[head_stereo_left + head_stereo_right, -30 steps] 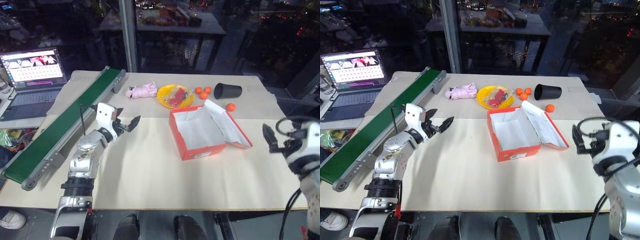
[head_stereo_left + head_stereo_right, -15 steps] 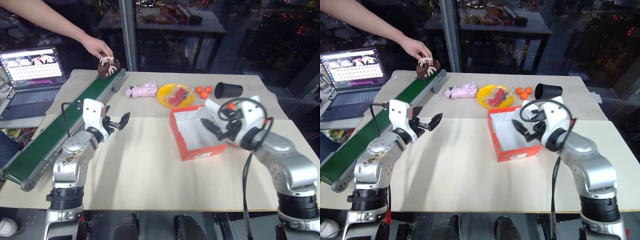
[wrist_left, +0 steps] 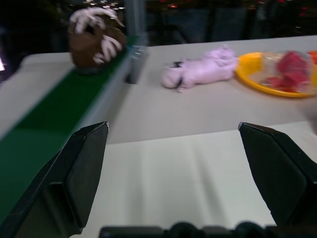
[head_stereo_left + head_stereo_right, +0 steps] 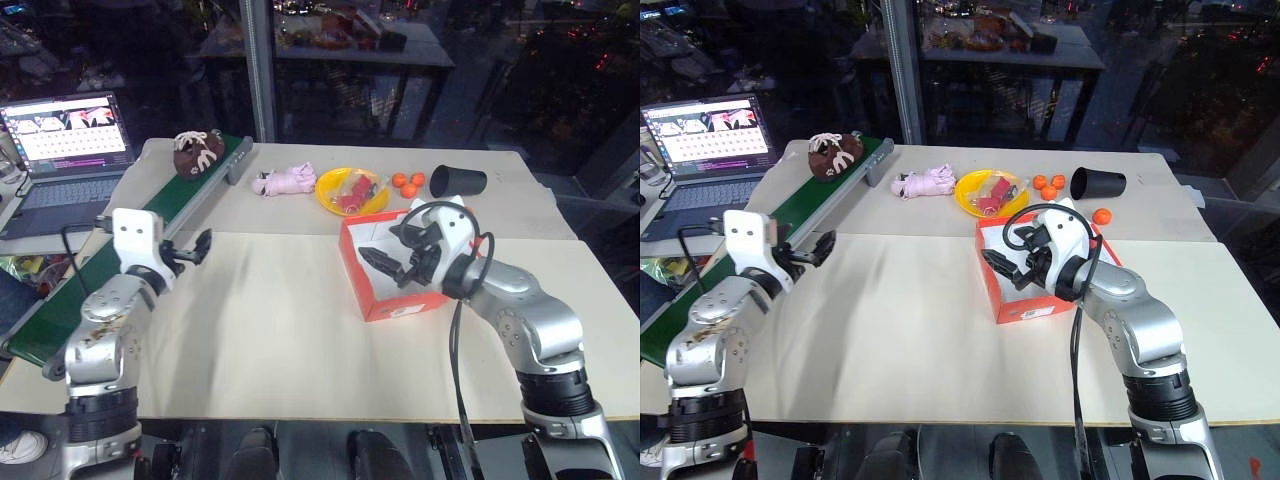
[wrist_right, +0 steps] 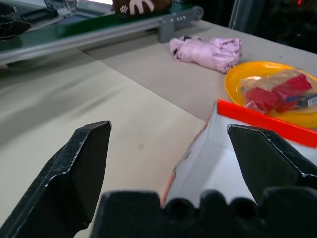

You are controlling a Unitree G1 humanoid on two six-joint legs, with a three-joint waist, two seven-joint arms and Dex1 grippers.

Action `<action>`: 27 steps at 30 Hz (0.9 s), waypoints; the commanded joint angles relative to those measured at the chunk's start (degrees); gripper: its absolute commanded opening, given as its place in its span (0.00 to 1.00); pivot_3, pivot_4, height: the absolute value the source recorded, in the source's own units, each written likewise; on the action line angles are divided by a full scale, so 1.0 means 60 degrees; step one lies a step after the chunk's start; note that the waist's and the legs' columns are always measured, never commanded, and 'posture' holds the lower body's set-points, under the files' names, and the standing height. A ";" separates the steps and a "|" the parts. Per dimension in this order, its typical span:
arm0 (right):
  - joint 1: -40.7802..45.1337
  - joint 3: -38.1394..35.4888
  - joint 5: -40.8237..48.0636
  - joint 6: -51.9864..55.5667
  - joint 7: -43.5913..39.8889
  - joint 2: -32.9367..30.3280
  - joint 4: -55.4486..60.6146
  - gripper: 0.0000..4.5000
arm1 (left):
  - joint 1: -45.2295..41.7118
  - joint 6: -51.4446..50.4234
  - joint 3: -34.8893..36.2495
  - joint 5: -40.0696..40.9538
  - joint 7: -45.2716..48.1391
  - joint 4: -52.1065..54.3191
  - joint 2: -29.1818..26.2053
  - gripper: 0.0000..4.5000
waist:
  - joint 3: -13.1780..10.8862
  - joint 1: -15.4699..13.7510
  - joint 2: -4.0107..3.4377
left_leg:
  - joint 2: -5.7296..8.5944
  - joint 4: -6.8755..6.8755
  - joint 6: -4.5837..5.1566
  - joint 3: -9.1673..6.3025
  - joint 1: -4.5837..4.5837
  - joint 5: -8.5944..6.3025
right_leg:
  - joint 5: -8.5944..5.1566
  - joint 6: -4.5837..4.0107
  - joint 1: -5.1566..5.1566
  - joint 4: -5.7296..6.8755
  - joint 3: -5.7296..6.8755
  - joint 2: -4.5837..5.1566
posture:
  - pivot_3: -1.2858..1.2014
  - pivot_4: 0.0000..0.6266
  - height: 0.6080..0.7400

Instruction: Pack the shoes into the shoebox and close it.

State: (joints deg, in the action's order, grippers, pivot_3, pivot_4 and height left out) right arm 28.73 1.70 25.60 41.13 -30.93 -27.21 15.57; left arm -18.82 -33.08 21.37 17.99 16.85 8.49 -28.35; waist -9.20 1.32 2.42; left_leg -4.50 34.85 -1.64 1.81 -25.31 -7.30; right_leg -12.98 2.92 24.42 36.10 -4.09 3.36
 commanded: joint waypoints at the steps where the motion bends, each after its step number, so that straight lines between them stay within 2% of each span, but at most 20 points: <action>1: 0.0487 0.0289 0.0060 -0.0409 -0.0414 0.0308 0.0027 0.99 | -0.0336 0.0591 0.0927 0.0016 0.0149 -0.0859 -0.0834 1.00 | 0.0000 0.0016 0.0001 | -0.0003 0.0000 0.0000 -0.0001 0.0000 0.0000 | 0.0000 -0.0004 0.0002 0.0001 0.0003 -0.0002 | 0.52 0.24 0.97; 5: 0.0620 0.0645 0.0154 -0.0324 -0.0758 0.0639 0.0020 0.99 | -0.0501 0.1508 0.1153 -0.0042 0.0739 -0.2348 -0.1592 1.00 | 0.0000 0.0004 0.0001 | -0.0003 0.0002 -0.0016 0.0001 0.0000 -0.0010 | -0.0022 -0.0048 0.0003 -0.0002 0.0007 0.0002 | 0.52 0.24 0.97; 10: 0.0672 0.0945 0.0154 -0.0233 -0.0917 0.0975 0.0079 0.99 | -0.0768 0.2818 0.1246 0.0043 0.1414 -0.4294 -0.1871 1.00 | -0.0001 -0.0104 0.0004 | -0.0003 0.0002 -0.0066 0.0002 -0.0005 -0.0040 | -0.0008 -0.0092 0.0003 -0.0002 0.0017 0.0009 | 0.52 0.24 0.97; 27: 0.0565 0.0843 0.0075 -0.0120 -0.0741 0.0978 0.0307 0.99 | -0.1284 0.4872 0.0934 -0.0265 0.2503 -0.7948 -0.2671 1.00 | -0.0001 -0.0069 0.0011 | -0.0019 -0.0003 -0.0069 0.0010 -0.0007 -0.0041 | 0.0017 -0.0118 0.0021 0.0002 0.0028 0.0004 | 0.52 0.24 0.97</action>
State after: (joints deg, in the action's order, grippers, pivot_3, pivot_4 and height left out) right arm 31.40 8.30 25.80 40.54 -35.67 -21.01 14.78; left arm -25.55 -6.03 26.92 16.82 31.18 -38.12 -43.13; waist -9.21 0.90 2.48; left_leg -4.62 34.82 -2.05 1.88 -25.36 -7.55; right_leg -12.88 2.22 24.55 36.12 -3.92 3.39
